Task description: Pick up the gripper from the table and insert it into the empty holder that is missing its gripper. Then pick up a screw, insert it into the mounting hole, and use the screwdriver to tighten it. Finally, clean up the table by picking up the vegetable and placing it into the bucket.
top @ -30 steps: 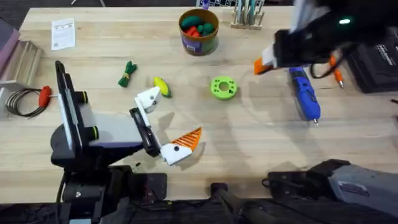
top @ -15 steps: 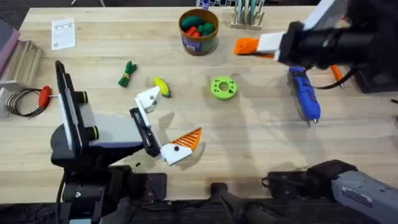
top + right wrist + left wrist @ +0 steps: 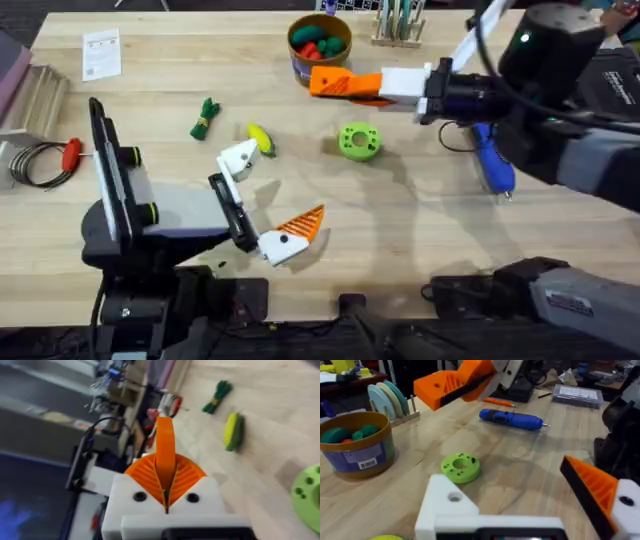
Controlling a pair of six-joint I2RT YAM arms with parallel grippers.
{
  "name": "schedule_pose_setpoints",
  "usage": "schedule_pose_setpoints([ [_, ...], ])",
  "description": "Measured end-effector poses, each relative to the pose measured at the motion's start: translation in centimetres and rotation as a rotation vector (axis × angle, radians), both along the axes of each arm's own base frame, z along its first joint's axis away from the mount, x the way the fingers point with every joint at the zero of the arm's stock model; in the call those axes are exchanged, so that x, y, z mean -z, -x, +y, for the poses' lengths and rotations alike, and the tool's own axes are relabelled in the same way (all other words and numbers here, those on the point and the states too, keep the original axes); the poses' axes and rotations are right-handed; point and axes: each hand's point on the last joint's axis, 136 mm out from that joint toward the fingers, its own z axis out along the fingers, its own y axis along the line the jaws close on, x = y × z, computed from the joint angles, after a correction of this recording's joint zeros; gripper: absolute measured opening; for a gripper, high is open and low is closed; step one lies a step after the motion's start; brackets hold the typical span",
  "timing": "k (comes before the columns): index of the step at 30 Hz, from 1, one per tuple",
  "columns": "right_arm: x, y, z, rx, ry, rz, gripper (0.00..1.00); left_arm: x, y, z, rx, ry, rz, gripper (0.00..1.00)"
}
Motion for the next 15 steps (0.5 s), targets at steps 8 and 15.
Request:
schedule_pose_setpoints([
  [8,1.8,1.4,1.2,-0.191,-0.096,0.166,0.008,0.0,0.0,0.0,0.0,0.0,0.0,0.985],
  [15,1.8,4.4,1.9,-0.373,-0.117,0.236,0.008,0.0,0.0,0.0,0.0,0.0,0.0,0.985],
])
